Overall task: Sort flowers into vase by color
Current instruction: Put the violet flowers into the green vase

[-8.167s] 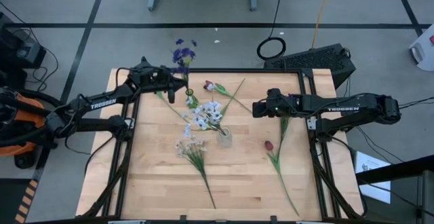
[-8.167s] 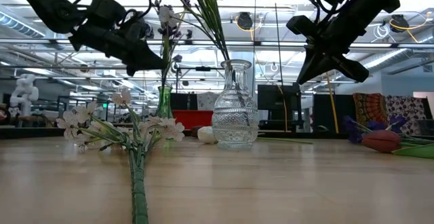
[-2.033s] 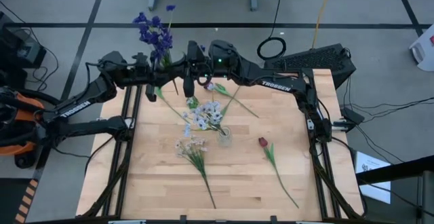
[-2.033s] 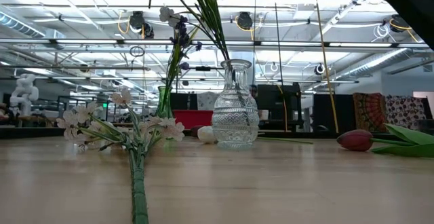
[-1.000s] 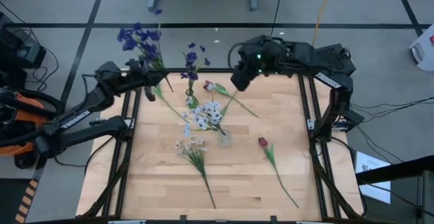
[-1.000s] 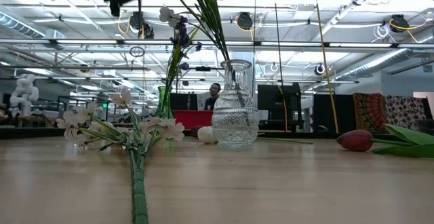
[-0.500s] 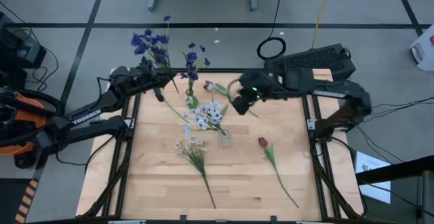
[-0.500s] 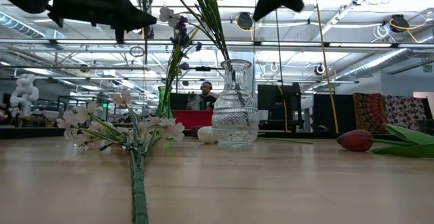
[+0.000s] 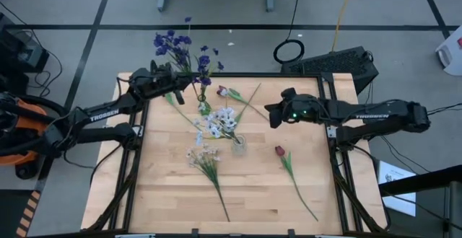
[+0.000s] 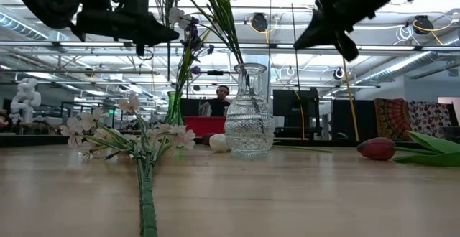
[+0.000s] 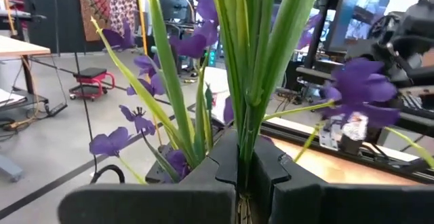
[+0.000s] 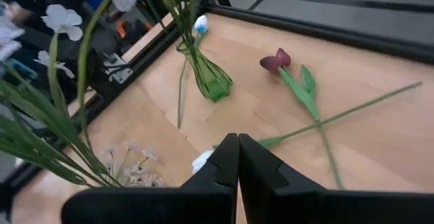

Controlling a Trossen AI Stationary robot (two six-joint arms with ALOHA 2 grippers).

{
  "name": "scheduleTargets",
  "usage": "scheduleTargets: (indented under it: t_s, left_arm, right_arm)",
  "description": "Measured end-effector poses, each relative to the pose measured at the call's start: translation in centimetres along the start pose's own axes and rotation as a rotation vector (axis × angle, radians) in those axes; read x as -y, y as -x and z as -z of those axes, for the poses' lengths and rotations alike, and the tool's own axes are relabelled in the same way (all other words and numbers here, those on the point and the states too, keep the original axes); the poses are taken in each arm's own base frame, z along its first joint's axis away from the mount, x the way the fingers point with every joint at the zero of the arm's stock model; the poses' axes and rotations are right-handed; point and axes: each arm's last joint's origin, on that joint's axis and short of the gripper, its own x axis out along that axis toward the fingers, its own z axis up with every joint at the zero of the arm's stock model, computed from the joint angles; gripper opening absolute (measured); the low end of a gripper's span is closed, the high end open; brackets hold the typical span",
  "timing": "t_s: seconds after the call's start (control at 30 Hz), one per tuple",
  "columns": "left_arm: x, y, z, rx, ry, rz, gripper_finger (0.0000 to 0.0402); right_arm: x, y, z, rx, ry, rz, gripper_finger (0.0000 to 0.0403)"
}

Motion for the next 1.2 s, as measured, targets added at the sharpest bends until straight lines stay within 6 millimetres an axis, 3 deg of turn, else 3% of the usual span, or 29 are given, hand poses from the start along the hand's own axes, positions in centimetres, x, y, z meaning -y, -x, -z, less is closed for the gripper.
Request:
scheduleTargets:
  t_s: [0.17,0.43,0.7,1.0,1.2]
  left_arm:
    - [-0.2,-1.1,1.1,-0.022,0.003,-0.003,0.0008]
    - [-0.3,-2.5,3.3,-0.116,0.008,-0.012,0.0008]
    - [0.3,-2.9,3.8,-0.136,-0.07,0.002,0.0008]
    - [0.7,-0.6,6.7,-0.058,-0.085,-0.023,0.0008]
    - [0.8,-0.2,6.9,-0.028,-0.093,-0.021,0.0015]
  right_arm:
    - [0.8,-0.5,1.2,0.002,-0.032,-0.011,0.0]
    - [1.1,-0.6,1.0,0.002,0.005,-0.017,0.0]
    - [1.4,-0.8,0.7,-0.033,-0.013,-0.051,0.0]
    - [1.5,-0.8,0.6,-0.048,-0.019,-0.067,0.0]
    - [1.6,-0.8,0.6,-0.048,-0.003,-0.066,0.0]
